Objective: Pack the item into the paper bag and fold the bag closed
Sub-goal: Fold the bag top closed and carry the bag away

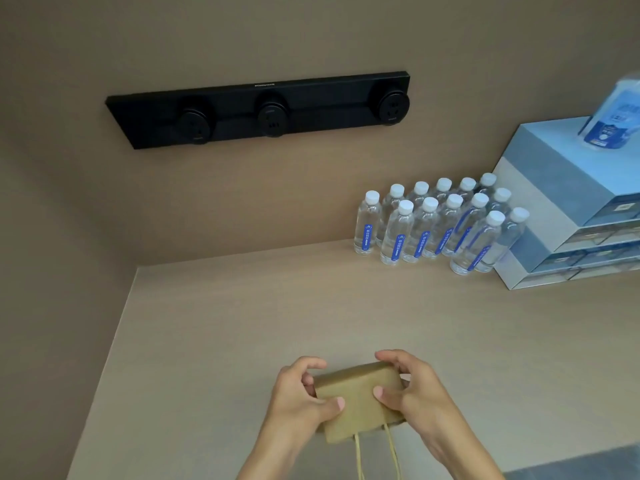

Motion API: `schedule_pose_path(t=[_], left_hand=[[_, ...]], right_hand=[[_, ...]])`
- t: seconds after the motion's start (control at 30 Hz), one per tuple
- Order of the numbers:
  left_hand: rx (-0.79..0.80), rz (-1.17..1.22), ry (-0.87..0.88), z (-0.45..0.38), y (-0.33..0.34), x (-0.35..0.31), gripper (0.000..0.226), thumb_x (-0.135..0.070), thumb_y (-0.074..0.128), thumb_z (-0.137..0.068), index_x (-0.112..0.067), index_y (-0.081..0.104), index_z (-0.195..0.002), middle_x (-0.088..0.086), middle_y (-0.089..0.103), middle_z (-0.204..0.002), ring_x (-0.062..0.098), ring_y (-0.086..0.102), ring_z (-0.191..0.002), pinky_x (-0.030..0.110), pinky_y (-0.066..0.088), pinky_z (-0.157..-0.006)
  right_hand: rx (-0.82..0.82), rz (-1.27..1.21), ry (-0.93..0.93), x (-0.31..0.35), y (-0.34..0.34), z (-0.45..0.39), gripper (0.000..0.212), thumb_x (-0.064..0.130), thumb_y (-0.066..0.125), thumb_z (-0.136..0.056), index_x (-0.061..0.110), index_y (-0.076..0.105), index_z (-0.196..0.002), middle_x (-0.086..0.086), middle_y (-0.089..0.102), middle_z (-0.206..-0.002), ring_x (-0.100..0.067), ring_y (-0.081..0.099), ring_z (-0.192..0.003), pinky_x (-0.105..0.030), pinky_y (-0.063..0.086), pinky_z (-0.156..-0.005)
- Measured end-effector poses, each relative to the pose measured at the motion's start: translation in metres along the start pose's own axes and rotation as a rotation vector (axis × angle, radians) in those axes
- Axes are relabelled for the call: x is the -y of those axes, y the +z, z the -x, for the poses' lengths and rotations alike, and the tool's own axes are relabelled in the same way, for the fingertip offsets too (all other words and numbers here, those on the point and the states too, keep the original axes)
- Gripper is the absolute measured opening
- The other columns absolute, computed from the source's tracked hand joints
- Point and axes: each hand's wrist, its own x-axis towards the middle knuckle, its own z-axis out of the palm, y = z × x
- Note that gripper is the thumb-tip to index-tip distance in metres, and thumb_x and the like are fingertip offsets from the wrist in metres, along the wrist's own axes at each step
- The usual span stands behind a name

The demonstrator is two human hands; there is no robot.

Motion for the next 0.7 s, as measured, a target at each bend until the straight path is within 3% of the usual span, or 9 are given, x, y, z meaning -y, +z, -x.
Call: schedule_pose_path(t=[0.1, 0.23, 0.3, 0.4, 0.47, 0.57, 0.7], left_hand=[[-0.036, -0.114, 0.088, -0.004, 0.002, 0.01, 0.052, -0.002, 0.086, -0.047, -0.024, 0.071, -0.092, 0.006, 0.046, -0.098, 0.027, 0.06, -0.082, 0.033, 0.055, -0.076], [-0.079, -0.209, 0.22, -0.01, 0.002, 0.024, 0.033, -0.002, 0.086, -0.06, -0.026, 0.077, -0.082, -0.003, 0.051, -0.088, 0.011, 0.054, -0.071, 0.011, 0.042, -0.066], [-0.089, -0.214, 0.266, -0.011, 0.0, 0.03, 0.028, -0.006, 0.086, -0.064, -0.028, 0.078, -0.081, -0.007, 0.053, -0.087, 0.012, 0.054, -0.078, 0.015, 0.041, -0.071], [-0.058, -0.203, 0.309, -0.017, -0.004, 0.037, 0.021, -0.01, 0.084, -0.068, -0.029, 0.078, -0.076, -0.01, 0.062, -0.09, 0.016, 0.056, -0.095, 0.023, 0.038, -0.075], [-0.059, -0.237, 0.333, -0.023, -0.006, 0.042, 0.011, -0.009, 0.082, -0.069, -0.016, 0.074, -0.066, -0.006, 0.066, -0.085, 0.021, 0.055, -0.093, 0.023, 0.038, -0.073], [-0.079, -0.243, 0.401, -0.027, -0.008, 0.05, 0.032, -0.005, 0.081, -0.07, -0.008, 0.057, -0.05, -0.004, 0.063, -0.073, 0.025, 0.054, -0.084, 0.018, 0.036, -0.07], [0.036, -0.215, 0.496, -0.021, 0.01, 0.037, 0.026, -0.019, 0.082, -0.067, -0.008, 0.063, -0.053, -0.004, 0.058, -0.067, 0.011, 0.054, -0.078, 0.011, 0.037, -0.069]], right_hand=[[0.016, 0.062, -0.054, -0.014, -0.001, -0.004, 0.056, -0.013, 0.066, -0.077, 0.024, 0.06, -0.119, -0.006, 0.048, -0.114, -0.027, 0.062, -0.088, -0.028, 0.057, -0.068], [-0.07, 0.196, -0.199, -0.029, 0.004, -0.01, 0.045, -0.014, 0.073, -0.069, 0.025, 0.071, -0.09, -0.006, 0.04, -0.102, -0.018, 0.043, -0.067, -0.022, 0.049, -0.068], [-0.104, 0.177, -0.235, -0.034, 0.006, -0.013, 0.037, -0.012, 0.076, -0.067, 0.022, 0.073, -0.083, -0.006, 0.04, -0.1, -0.019, 0.045, -0.071, -0.02, 0.045, -0.071], [-0.146, 0.062, -0.242, -0.041, 0.007, -0.015, 0.025, -0.005, 0.078, -0.068, 0.016, 0.076, -0.081, -0.006, 0.048, -0.104, -0.025, 0.053, -0.087, -0.032, 0.042, -0.079], [-0.178, -0.009, -0.227, -0.043, 0.009, -0.014, 0.017, -0.003, 0.078, -0.069, 0.013, 0.075, -0.076, -0.004, 0.055, -0.103, -0.023, 0.056, -0.087, -0.033, 0.04, -0.078], [-0.271, 0.019, -0.265, -0.044, 0.013, -0.004, 0.015, -0.002, 0.076, -0.071, 0.013, 0.074, -0.07, -0.003, 0.061, -0.089, -0.025, 0.057, -0.09, -0.028, 0.039, -0.079], [-0.428, -0.058, -0.286, -0.05, -0.004, 0.028, 0.016, -0.002, 0.075, -0.072, 0.014, 0.075, -0.067, -0.002, 0.061, -0.077, -0.02, 0.06, -0.085, -0.022, 0.042, -0.077]])
